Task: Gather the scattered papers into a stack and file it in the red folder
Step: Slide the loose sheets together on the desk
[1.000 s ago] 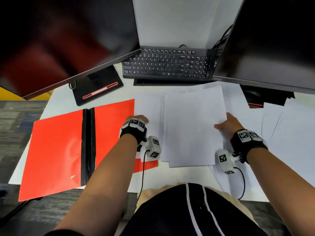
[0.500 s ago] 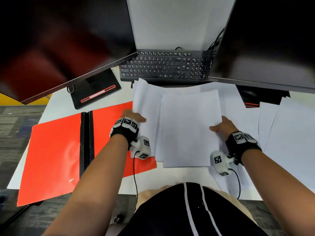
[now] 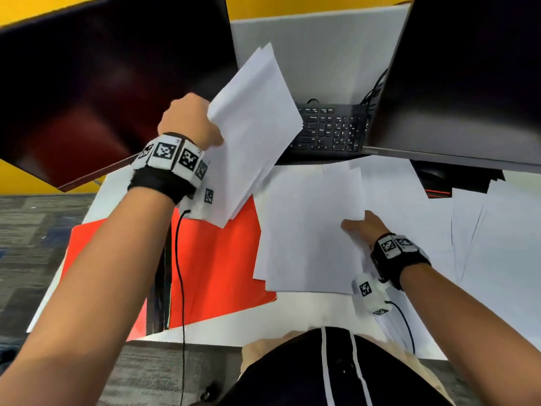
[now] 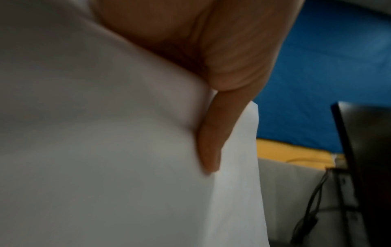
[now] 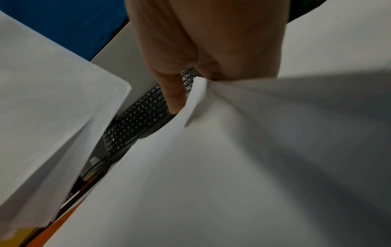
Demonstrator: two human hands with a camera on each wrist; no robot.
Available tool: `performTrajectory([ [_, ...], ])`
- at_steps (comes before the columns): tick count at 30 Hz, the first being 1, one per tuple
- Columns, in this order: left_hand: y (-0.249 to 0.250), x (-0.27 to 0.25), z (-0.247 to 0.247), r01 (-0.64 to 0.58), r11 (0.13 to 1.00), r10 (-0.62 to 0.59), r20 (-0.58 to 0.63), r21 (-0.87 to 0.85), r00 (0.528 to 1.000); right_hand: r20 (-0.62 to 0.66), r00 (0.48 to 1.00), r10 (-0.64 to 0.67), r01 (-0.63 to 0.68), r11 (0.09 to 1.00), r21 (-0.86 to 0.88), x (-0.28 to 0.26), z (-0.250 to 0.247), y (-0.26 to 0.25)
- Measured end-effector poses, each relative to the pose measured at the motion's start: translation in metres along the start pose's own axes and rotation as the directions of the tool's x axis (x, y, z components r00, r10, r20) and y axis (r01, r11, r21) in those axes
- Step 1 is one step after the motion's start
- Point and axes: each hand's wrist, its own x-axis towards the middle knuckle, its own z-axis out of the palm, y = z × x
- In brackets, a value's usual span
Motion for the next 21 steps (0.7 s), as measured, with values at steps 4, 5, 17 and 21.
performTrajectory([
  [4,-0.001,-0.016,-0.008,-0.011,0.913,0.073,0.136,-0.409,0.988,0.078,0.997,0.029,-0.043,0.98,0.192,-0.001,-0.004,-0.004],
  [5,-0.004,-0.021,-0.002,0.041,0.856,0.074,0.201,-0.515,0.977,0.087,0.996,0.025,-0.046,0.97,0.239,0.002,-0.004,-0.004],
  [17,-0.039,-0.06,0.168,0.56,0.725,-0.278,0.573,-0.402,0.771,0.115,0.993,0.026,-0.079,0.871,0.485,0.03,-0.011,0.022],
  [21,-0.038,-0.069,0.188,0.539,0.713,-0.312,0.485,-0.449,0.817,0.136,0.99,0.045,-0.092,0.925,0.368,0.0,-0.005,-0.005],
])
